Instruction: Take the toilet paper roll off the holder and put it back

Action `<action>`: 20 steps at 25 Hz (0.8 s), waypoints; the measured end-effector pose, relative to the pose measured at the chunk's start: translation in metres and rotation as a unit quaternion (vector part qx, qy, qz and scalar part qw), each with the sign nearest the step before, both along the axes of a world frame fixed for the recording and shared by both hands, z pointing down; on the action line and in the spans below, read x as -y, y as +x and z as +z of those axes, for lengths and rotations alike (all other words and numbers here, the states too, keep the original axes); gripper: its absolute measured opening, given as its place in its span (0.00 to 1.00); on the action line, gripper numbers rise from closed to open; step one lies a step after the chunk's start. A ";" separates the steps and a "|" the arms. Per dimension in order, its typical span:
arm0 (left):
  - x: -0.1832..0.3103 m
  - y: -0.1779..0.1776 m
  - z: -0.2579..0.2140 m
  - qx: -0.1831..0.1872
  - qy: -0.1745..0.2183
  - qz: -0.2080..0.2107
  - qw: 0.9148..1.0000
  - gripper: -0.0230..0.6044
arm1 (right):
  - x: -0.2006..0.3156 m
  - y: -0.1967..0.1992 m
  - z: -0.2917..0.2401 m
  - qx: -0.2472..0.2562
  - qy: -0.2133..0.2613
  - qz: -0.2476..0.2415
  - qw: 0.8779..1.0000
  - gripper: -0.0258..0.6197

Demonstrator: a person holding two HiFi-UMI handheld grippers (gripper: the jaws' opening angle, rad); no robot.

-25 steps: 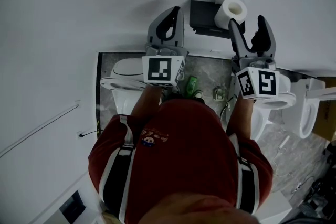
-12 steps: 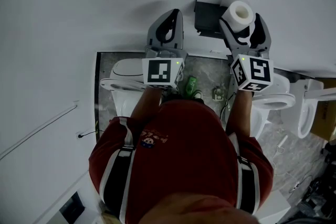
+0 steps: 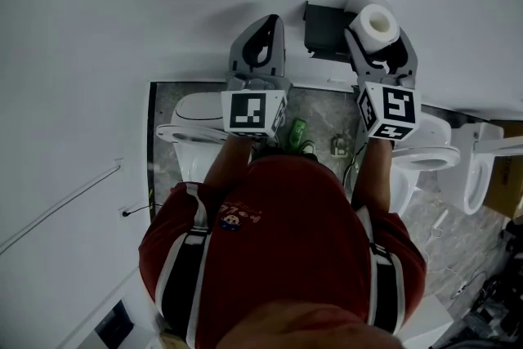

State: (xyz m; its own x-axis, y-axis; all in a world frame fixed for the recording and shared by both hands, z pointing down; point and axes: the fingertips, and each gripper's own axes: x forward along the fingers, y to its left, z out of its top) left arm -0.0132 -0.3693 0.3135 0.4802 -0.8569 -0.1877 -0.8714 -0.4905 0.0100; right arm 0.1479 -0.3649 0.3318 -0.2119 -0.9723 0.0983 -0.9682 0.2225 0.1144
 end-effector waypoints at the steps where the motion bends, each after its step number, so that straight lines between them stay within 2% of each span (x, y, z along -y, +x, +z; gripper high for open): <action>1: 0.000 0.001 0.000 0.001 0.000 0.001 1.000 0.07 | 0.000 0.001 0.000 -0.001 0.001 0.002 1.000 0.59; 12: 0.004 0.006 0.002 0.003 -0.001 0.002 1.000 0.07 | 0.002 0.006 0.000 -0.004 0.010 0.004 1.000 0.56; 20: 0.001 0.013 -0.013 0.006 0.011 0.009 1.000 0.07 | -0.011 0.026 -0.032 0.004 0.064 0.031 0.997 0.56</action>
